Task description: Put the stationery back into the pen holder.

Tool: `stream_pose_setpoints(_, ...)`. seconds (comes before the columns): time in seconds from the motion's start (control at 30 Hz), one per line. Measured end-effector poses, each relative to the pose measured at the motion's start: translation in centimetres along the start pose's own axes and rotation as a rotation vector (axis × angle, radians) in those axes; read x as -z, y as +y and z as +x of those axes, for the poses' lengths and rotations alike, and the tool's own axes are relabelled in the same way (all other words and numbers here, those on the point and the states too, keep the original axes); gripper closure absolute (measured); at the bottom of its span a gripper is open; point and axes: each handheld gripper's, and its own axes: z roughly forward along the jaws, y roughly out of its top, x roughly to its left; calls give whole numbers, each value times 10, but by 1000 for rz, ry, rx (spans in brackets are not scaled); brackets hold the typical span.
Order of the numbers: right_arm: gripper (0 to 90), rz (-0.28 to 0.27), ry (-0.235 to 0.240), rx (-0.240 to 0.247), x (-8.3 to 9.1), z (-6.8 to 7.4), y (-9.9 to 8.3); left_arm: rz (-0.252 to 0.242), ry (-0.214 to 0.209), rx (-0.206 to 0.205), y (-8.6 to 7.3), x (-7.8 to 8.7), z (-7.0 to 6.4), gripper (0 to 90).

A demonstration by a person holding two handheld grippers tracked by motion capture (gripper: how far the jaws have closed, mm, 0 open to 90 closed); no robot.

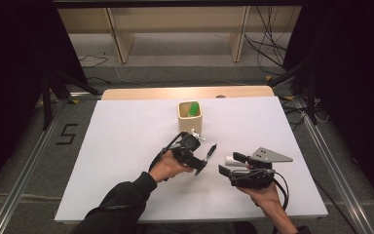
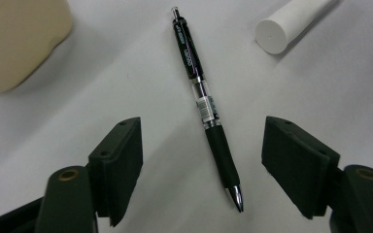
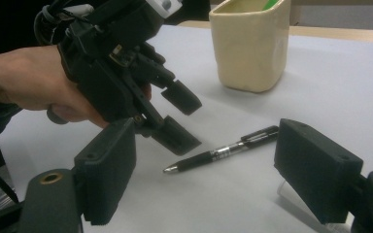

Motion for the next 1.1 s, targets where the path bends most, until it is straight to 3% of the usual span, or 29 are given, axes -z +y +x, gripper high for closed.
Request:
stream_pose_setpoints(0.33,240,-2,-1,5,0,1,0,23,7,5,1,-19,-5,456)
stream_pose_setpoints(0.77,240,-3,4,6,1,1,0,45,7,19,1,-27,-7,602)
stream_pose_setpoints(1.0,240,-1,4,5,0,1,0,52,6,8,3,-30,-9,660)
stream_pose_setpoints(1.1,240,2,5,8,0,1,0,54,27,-8,4,-32,-12,686)
